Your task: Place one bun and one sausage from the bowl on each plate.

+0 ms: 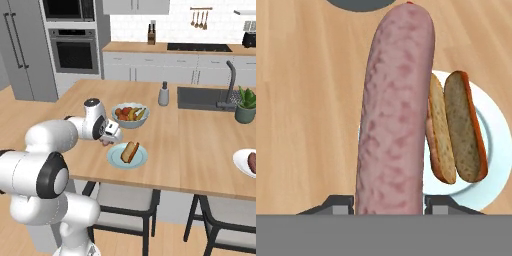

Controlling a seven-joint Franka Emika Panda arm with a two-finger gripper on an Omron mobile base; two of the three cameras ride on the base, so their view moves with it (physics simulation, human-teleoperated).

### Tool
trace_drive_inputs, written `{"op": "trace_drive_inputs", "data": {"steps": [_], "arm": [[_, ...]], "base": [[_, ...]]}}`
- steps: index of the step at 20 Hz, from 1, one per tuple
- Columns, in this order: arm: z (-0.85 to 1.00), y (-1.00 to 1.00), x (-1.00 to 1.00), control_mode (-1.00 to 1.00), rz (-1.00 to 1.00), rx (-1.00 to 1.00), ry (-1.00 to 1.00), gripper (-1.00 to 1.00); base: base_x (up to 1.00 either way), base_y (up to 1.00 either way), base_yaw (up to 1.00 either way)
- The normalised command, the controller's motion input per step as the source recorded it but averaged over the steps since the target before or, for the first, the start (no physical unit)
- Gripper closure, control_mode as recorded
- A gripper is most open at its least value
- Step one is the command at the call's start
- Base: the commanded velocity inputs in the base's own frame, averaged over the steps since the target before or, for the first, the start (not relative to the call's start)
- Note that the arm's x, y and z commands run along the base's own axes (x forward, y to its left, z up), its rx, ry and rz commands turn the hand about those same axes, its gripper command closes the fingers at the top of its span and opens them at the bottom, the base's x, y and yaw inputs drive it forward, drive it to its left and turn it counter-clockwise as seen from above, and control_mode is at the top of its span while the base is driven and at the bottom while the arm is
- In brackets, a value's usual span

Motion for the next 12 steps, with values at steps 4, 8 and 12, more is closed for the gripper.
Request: {"op": "trace_drive_inputs", "data": {"steps": [4, 8, 12], "arm": [[-0.31, 0.0, 0.0, -1.0, 0.0, 0.0, 0.0, 1.0], [-0.35, 0.0, 0.0, -1.0, 0.0, 0.0, 0.0, 1.0], [-0.21, 0.0, 0.0, -1.0, 0.0, 0.0, 0.0, 1.0]], "base": [[0.0, 0.0, 0.0], [0.0, 0.0, 0.0], [0.0, 0.0, 0.0]]}}
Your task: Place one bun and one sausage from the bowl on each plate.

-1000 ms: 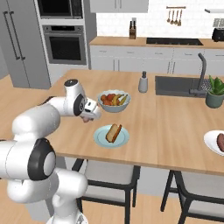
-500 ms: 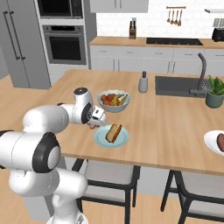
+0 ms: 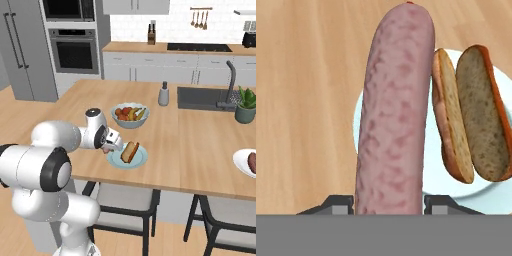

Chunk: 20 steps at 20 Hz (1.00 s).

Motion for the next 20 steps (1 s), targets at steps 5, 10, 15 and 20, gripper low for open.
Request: {"op": "trace_drive_inputs", "data": {"steps": [5, 10, 15, 20], "arm": [[-0.1, 0.0, 0.06, -1.0, 0.0, 0.0, 0.0, 1.0], [-0.05, -0.05, 0.12, -1.0, 0.0, 0.0, 0.0, 1.0], [-0.14, -0.24, 0.21, -1.0, 0.0, 0.0, 0.0, 1.0], [-0.17, -0.03, 0.09, -1.0, 0.0, 0.0, 0.0, 1.0]], "base": [[0.0, 0.0, 0.0], [0.0, 0.0, 0.0], [0.0, 0.0, 0.0], [0.0, 0.0, 0.0]]}}
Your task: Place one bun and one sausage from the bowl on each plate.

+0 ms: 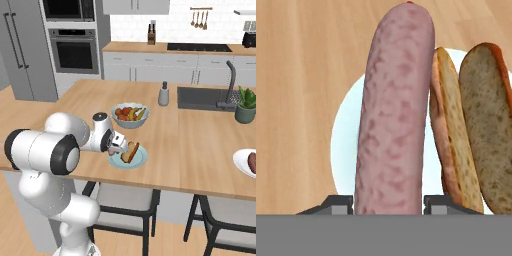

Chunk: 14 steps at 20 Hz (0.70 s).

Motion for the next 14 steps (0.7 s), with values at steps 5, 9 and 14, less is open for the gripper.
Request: {"op": "trace_drive_inputs", "data": {"steps": [5, 9, 14], "arm": [[-0.07, 0.0, 0.06, -1.0, 0.0, 0.0, 0.0, -1.0], [0.0, 0.0, 0.0, -1.0, 0.0, 0.0, 0.0, -1.0], [0.1, 0.0, 0.0, -1.0, 0.0, 0.0, 0.0, -1.0]], "base": [[0.0, 0.0, 0.0], [0.0, 0.0, 0.0], [0.0, 0.0, 0.0]]}}
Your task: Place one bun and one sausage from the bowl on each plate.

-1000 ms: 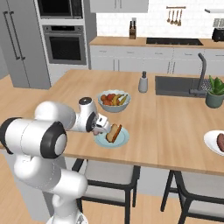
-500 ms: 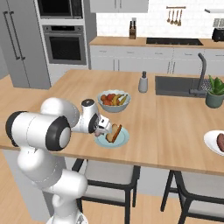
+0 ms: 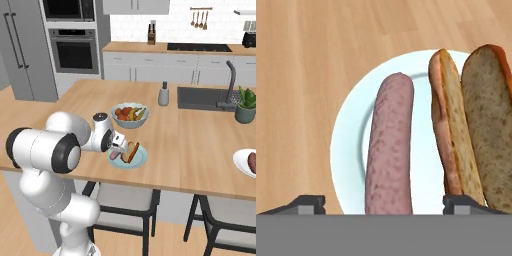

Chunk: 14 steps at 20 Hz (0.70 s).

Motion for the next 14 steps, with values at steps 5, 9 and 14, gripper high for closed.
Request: {"op": "trace_drive_inputs", "data": {"steps": [5, 9, 14], "arm": [[0.58, 0.0, -0.1, -1.0, 0.0, 0.0, -0.01, -1.0], [0.76, 0.0, -0.22, -1.0, 0.0, 0.0, -0.03, -1.0], [0.82, 0.07, -0.44, -1.0, 0.0, 0.0, -0.02, -1.0]], "base": [[0.0, 0.0, 0.0], [0.0, 0.0, 0.0], [0.0, 0.0, 0.0]]}}
